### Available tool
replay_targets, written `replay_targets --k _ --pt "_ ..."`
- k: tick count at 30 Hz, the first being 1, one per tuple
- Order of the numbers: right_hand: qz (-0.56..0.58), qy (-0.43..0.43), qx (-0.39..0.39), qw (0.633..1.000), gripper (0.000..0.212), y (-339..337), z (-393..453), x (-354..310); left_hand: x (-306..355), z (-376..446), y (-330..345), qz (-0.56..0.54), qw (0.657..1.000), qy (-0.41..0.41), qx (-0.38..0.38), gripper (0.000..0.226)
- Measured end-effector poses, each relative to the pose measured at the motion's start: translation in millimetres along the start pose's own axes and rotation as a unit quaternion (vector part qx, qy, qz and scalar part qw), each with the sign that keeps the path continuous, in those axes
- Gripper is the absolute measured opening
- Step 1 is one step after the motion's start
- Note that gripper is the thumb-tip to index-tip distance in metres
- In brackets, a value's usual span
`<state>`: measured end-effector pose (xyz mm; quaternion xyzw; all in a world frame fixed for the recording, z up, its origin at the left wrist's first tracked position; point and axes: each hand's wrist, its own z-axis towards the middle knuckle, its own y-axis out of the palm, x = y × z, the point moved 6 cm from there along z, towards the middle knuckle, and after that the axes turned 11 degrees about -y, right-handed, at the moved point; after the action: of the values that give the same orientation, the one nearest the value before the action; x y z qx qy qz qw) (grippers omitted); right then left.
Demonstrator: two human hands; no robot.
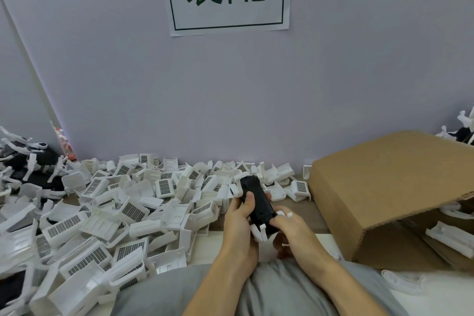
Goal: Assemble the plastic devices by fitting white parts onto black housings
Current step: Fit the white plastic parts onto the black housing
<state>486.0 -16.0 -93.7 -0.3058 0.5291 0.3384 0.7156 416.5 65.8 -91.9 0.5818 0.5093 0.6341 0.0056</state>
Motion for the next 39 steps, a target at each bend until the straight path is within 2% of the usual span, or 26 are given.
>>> replay_targets --k 5,8,12,16,18,21,25,39 --pt "0.025 0.007 0.013 1.000 0.026 0.5 -1.1 0.9 0.5 0.0 0.0 0.003 1.000 -0.001 0.009 0.023" --pt "0.034 0.007 0.010 0.999 0.013 2.4 -1.1 -1.1 -0.3 0.0 0.2 0.000 1.000 -0.005 0.007 0.023" --pt "0.042 0.002 0.005 0.999 0.011 1.8 -1.7 -2.1 -0.3 0.6 0.1 -0.002 1.000 -0.002 0.010 0.022" --pt "0.026 0.010 0.000 1.000 0.020 2.3 -3.2 -1.9 -0.4 0.6 -0.9 -0.001 1.000 -0.005 0.013 0.022" --pt "0.019 0.009 0.003 1.000 0.015 2.3 -2.3 -1.4 -0.5 2.1 -1.6 0.002 1.000 -0.001 0.016 0.022" --pt "-0.008 0.000 -0.002 1.000 0.021 0.6 -1.0 0.7 -0.4 3.1 -0.9 0.015 1.000 0.007 0.017 0.022" --pt "-0.037 -0.019 -0.003 0.999 0.018 1.8 -0.4 -2.5 -0.3 1.7 -1.9 0.017 1.000 0.006 0.026 0.022" --pt "0.041 0.021 0.010 0.999 0.019 2.1 -0.8 1.4 0.8 -2.2 0.4 0.007 1.000 -0.004 0.009 0.023"
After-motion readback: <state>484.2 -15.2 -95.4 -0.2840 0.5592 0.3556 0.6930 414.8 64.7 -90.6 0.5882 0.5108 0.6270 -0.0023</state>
